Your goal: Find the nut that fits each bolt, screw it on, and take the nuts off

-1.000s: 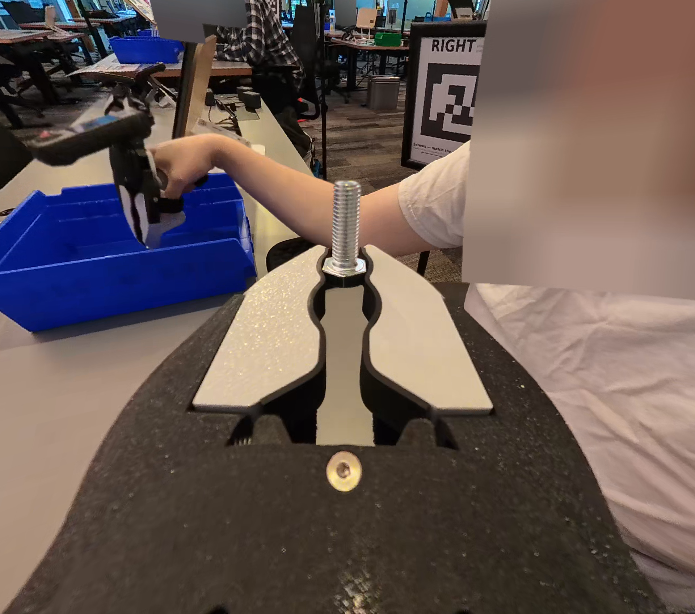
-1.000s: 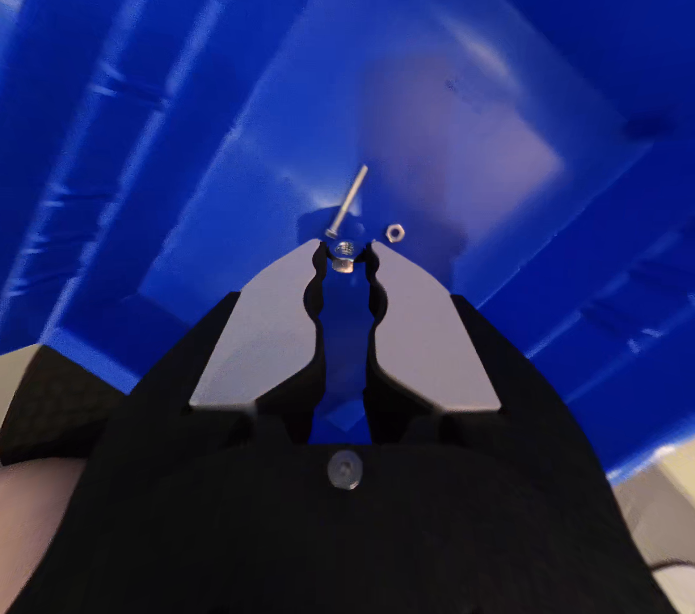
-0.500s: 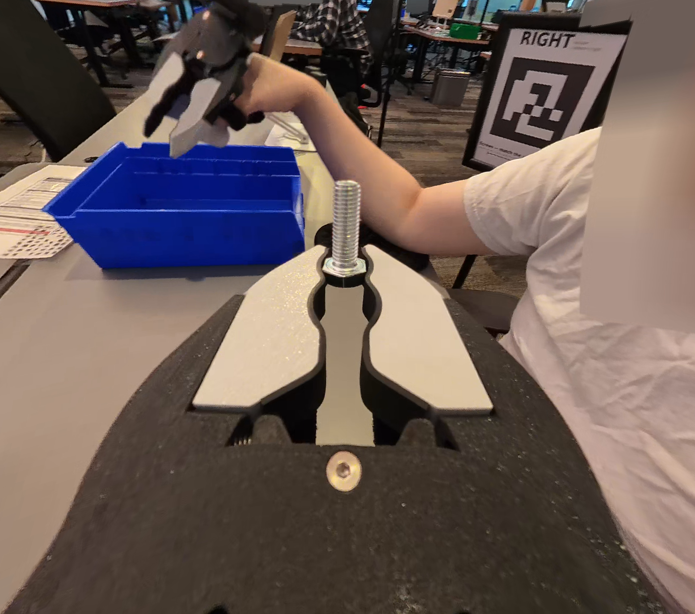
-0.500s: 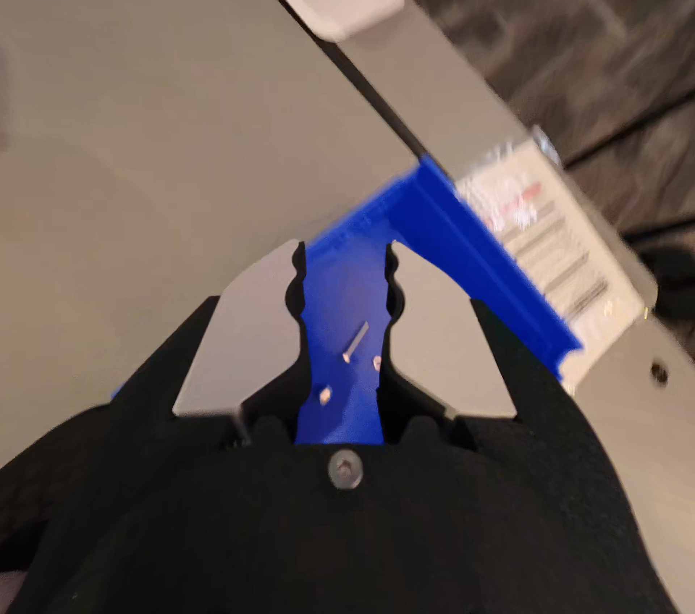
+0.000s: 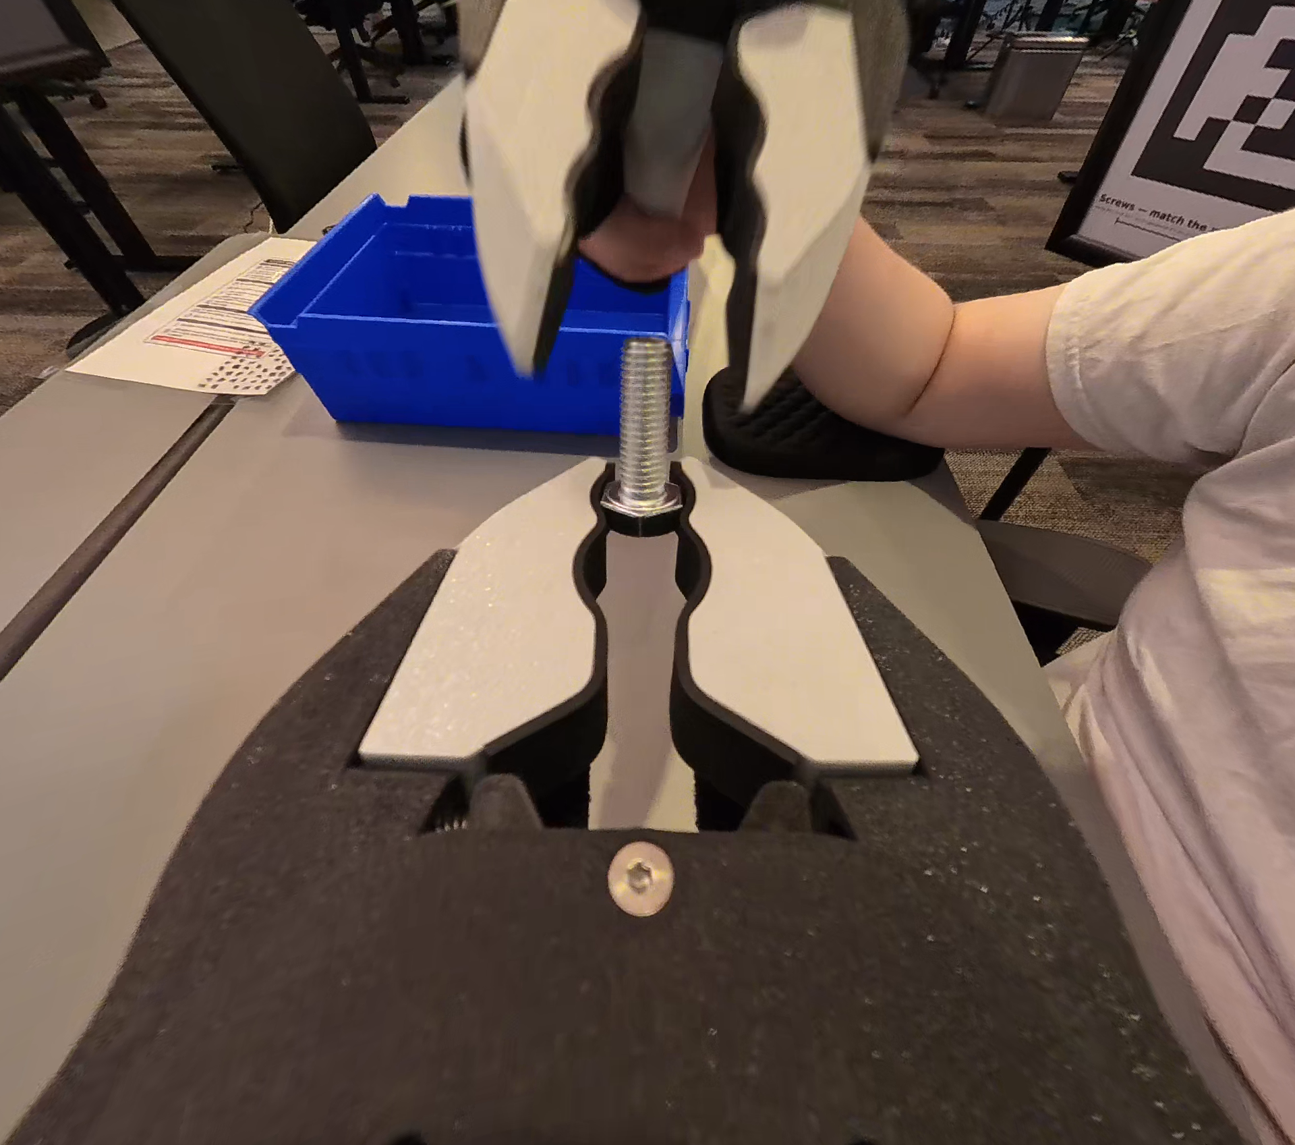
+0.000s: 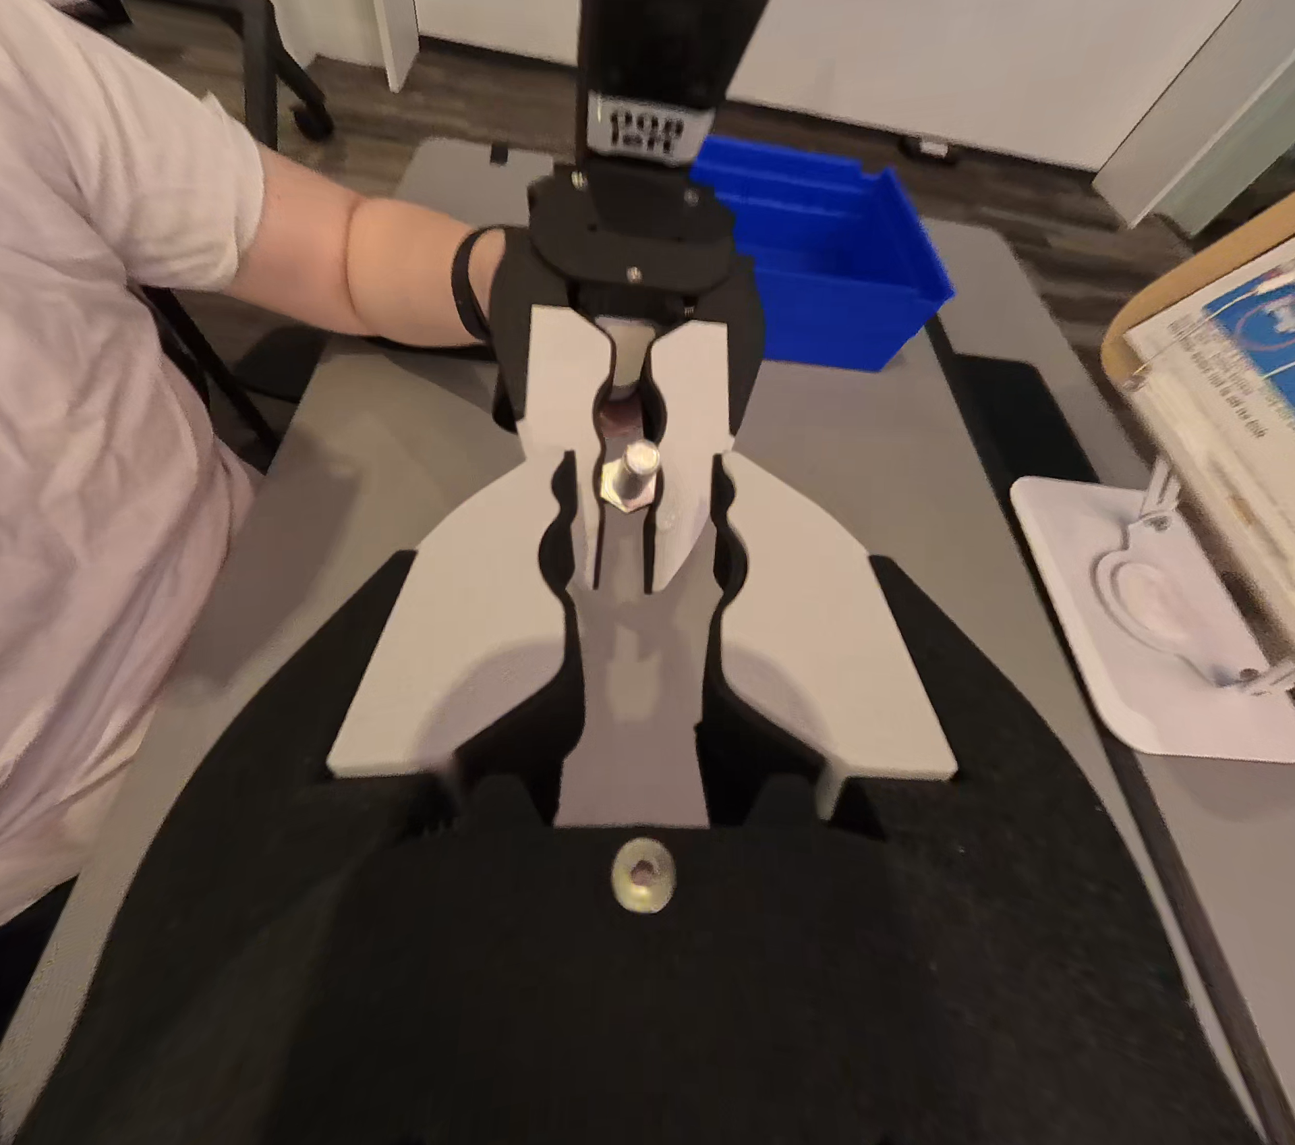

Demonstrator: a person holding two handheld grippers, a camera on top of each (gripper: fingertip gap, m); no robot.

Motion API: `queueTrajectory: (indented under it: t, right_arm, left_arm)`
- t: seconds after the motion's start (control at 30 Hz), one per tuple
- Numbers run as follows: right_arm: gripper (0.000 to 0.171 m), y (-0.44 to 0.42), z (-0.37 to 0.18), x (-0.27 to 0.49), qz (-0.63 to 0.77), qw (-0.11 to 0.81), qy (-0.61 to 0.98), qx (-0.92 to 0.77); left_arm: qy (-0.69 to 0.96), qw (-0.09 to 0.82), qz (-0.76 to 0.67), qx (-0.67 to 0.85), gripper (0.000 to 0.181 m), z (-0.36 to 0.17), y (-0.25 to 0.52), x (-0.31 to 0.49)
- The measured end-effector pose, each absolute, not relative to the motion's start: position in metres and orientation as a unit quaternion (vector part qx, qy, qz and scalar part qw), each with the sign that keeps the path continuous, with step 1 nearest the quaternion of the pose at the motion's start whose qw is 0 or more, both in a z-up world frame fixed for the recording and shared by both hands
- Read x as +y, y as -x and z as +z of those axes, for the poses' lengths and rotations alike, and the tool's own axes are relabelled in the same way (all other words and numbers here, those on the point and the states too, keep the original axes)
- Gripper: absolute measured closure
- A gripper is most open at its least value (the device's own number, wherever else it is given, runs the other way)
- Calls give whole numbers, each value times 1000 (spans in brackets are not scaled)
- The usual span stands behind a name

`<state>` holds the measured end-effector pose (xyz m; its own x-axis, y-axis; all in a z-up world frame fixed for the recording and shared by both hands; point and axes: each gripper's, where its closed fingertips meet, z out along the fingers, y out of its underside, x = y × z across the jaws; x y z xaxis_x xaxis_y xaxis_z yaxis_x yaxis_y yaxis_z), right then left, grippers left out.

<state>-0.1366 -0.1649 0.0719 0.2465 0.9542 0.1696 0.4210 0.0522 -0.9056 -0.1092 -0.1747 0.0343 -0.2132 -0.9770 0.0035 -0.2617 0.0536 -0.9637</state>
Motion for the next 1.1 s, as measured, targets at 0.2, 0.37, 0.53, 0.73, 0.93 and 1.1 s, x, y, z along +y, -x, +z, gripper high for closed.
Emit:
queueTrajectory:
  t: [0.2, 0.37, 0.53, 0.73, 0.93, 1.1]
  right_arm:
    - [162, 152, 63, -165, 337, 463, 603, -555]
    - [162, 88, 67, -142, 238, 466, 673, -523]
    - [162, -91, -9, -122, 31, 287, 889, -355]
    - [161, -217, -112, -168, -25, -11, 988, -149]
    - [155, -231, -137, -162, 21, -5, 993, -114]
    - [146, -247, -109, -146, -28, 79, 991, -105]
  left_arm:
    - [499, 387, -489, 602, 160, 42, 110, -172]
    - [514, 416, -494, 564, 144, 58, 119, -151]
    - [532, 418, -488, 551, 149, 66, 131, -136]
    - [547, 427, -434, 575, 151, 62, 140, -127]
    - [582, 427, -432, 541, 150, 78, 164, -107]
    - [641, 512, -308, 483, 146, 104, 236, -49]
